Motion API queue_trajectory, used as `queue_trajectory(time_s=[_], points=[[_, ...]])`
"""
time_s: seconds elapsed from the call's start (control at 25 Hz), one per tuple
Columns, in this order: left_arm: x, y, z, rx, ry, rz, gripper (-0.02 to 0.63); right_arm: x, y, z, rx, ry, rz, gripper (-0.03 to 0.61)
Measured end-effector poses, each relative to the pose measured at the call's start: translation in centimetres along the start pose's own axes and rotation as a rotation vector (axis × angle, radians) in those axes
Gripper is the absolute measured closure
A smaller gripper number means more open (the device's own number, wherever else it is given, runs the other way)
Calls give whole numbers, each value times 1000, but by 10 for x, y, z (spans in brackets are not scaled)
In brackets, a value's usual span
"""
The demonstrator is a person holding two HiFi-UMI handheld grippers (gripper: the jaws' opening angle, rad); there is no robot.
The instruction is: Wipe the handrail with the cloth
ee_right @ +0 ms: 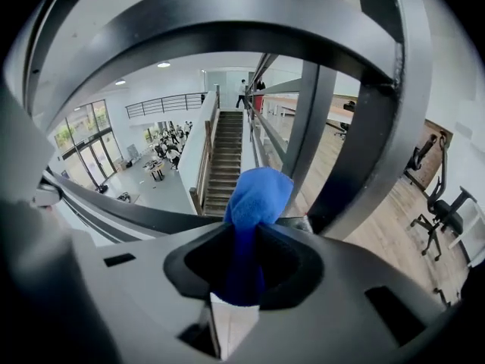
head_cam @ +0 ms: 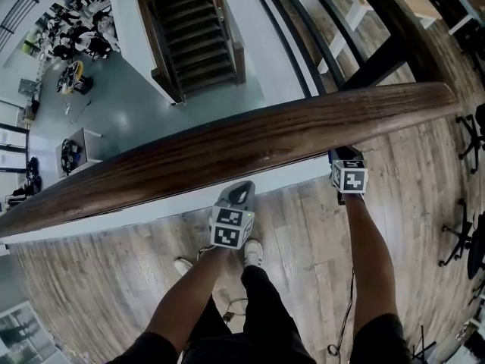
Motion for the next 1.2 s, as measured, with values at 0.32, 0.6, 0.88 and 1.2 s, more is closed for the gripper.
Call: queue_trajectory(time_s=[0.32,0.6,0.88,1.2], points=[[7,9,20,26,-26,12,611,0,-45,3,-49,-33,155,479],[48,79,97,191,-67,-71,611,25,100,15,17,-166,-13,479],[112,190,244,374,-67,-202,611,32,356,73,100,-283,-328,479],[194,315,400,517,-61,-329,611,-36,586,178,284,-26,-433,479]])
Point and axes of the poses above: the fingertips, and each gripper's own axes: x backward along the fingers, y to its left, z out of its underside, the point moved 3 cm from there along x, backward along the fingers, and after that the axes turned 11 degrees about y, right-handed, at the moved point
